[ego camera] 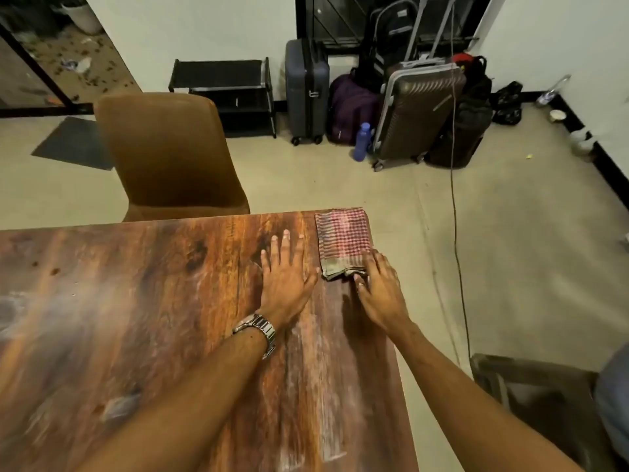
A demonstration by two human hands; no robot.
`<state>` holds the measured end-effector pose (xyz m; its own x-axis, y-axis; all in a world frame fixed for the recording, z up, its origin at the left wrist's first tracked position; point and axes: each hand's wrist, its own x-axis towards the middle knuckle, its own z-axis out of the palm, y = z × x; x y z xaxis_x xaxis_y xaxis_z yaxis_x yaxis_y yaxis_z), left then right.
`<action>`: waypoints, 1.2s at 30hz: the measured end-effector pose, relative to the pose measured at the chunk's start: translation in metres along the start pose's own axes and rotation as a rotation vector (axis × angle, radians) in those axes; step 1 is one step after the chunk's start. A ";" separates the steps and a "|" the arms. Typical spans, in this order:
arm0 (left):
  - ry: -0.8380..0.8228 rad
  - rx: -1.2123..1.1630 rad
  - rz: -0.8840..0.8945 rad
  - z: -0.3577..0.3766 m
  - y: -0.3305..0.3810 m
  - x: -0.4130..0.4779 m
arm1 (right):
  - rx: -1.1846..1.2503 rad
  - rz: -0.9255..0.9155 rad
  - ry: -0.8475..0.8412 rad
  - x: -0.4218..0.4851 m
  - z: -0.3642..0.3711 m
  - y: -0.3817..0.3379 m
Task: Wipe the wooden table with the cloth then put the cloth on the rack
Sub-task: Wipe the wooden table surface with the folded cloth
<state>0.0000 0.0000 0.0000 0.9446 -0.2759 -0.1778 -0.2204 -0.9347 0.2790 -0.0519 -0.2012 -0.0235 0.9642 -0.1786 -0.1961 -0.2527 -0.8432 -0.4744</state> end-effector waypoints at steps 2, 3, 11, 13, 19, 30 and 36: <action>-0.005 0.003 -0.018 0.008 0.002 0.010 | 0.056 0.063 0.050 0.004 0.006 0.006; -0.009 0.015 -0.019 0.014 0.004 0.018 | 0.071 0.095 0.066 0.004 0.014 0.012; 0.032 -0.053 0.088 0.057 0.055 0.097 | 0.157 0.111 0.113 -0.011 0.066 0.039; 0.035 -0.047 0.106 0.067 0.071 0.116 | 0.195 0.113 0.141 -0.013 0.069 0.041; 0.008 0.035 0.074 0.096 0.099 0.134 | 0.213 0.119 0.181 -0.013 0.072 0.041; 0.092 -0.060 -0.004 0.076 -0.016 0.043 | -0.033 0.016 0.204 -0.009 0.074 0.040; 0.375 -0.512 -0.196 0.038 -0.104 -0.062 | -0.088 0.001 0.187 -0.013 0.069 0.037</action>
<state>-0.0449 0.1053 -0.0542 0.9965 0.0720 0.0435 0.0205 -0.7094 0.7045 -0.0795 -0.1952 -0.0974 0.9642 -0.2636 -0.0302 -0.2537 -0.8826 -0.3957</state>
